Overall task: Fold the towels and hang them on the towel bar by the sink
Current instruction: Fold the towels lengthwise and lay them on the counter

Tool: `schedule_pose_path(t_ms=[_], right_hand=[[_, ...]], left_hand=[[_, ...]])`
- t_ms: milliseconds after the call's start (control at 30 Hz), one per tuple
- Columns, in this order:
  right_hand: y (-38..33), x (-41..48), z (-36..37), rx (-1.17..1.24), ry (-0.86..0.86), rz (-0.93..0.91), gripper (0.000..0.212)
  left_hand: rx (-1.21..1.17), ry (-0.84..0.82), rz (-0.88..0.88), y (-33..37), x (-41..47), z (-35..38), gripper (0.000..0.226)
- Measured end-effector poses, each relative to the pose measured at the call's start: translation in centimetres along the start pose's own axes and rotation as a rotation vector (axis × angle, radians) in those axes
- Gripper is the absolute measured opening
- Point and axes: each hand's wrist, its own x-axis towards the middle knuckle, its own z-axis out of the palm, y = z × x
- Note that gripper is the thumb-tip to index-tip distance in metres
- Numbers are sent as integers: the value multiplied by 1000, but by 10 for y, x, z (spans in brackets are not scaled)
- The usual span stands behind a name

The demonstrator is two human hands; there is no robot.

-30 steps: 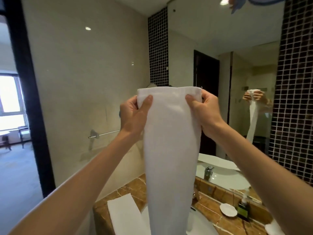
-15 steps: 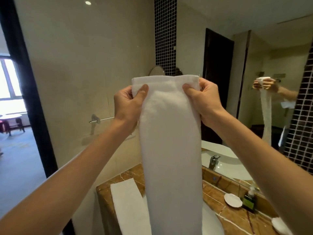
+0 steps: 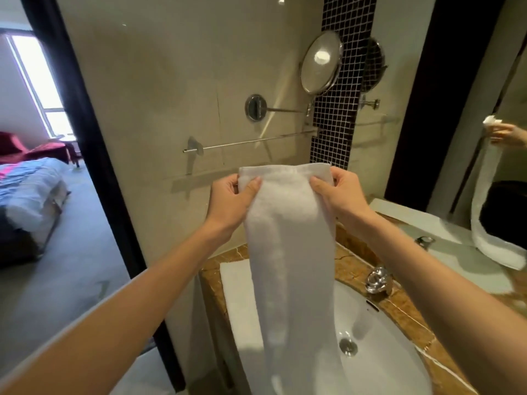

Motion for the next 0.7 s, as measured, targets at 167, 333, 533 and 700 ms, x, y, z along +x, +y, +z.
schedule_pose_path(t_ms=[167,333,533,700], right_hand=[[42,39,49,-76,-47,31,15],[72,71,89,-109,-93,83,26],[112,108,123,-113,-170,181,14],[167,126,155,-96,-236,274,23]], left_hand=[[54,26,-49,-53,39,-25,13],[122,41,-133,-90,68,-41,17],[152,65,-223,-140,97,-53,26],[189,119,-326,-189,109,-58,25]])
